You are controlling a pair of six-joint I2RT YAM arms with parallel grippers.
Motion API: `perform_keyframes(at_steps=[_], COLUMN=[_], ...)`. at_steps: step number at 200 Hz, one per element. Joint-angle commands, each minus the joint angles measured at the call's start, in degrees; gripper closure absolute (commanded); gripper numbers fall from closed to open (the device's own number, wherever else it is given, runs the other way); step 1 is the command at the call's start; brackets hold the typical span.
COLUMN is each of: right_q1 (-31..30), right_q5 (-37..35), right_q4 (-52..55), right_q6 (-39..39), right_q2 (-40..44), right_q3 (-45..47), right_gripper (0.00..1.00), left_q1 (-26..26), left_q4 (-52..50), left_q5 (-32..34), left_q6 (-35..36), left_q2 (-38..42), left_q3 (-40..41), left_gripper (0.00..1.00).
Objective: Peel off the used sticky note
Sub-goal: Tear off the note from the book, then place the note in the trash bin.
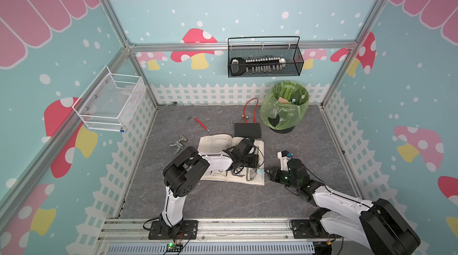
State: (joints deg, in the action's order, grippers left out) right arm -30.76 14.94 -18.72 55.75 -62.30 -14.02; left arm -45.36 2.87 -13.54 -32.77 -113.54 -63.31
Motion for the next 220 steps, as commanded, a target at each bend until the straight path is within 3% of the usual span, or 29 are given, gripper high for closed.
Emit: perform_keyframes(at_steps=[1, 44, 72, 93, 118, 138, 150, 176, 220], right_q1=[-0.7, -0.8, 0.7, 6.5, 15.2, 18.5, 20.1, 24.2, 30.0], right_q5=[-0.8, -4.9, -15.3, -16.3, -13.1, -12.8, -11.6, -7.9, -2.1], right_q4=[3.6, 10.8, 22.2, 26.3, 26.7, 29.0, 29.6, 29.7, 30.8], right_q6=[-1.2, -3.5, -11.2, -18.1, -25.2, -30.0, -31.7, -32.8, -32.3], right_q2=[2.1, 8.2, 10.6, 7.8, 2.0, -5.3, -9.5, -18.5, -33.6], right_q3=[0.3, -1.6, -12.8, -23.8, -36.5, -47.7, -53.1, -62.4, -76.9], right_gripper=[1.0, 1.0, 1.0, 1.0, 1.0, 1.0, 1.0, 1.0, 1.0], left_q1=[-0.3, -0.3, -0.3, -0.3, -0.3, -0.3, -0.3, -0.3, 0.6], left_q4=[-2.9, -2.9, -2.7, -2.3, -1.3, -1.2, -1.2, -1.1, -0.5], left_q5=[1.5, 1.8, 5.0, 8.3, 11.1, 12.5, 13.2, 14.6, 16.8], left_q6=[0.6, 0.6, 1.0, 2.4, 4.7, 6.4, 7.0, 7.2, 7.0], left_q2=[-3.2, -2.8, 0.9, 5.8, 12.2, 15.7, 16.9, 18.7, 21.9], left_q3=[0.1, 0.4, 0.9, 0.9, 0.2, -1.1, -1.6, -1.5, 1.2], left_gripper=[1.0, 1.0, 1.0, 1.0, 1.0, 1.0, 0.95, 0.88, 0.86])
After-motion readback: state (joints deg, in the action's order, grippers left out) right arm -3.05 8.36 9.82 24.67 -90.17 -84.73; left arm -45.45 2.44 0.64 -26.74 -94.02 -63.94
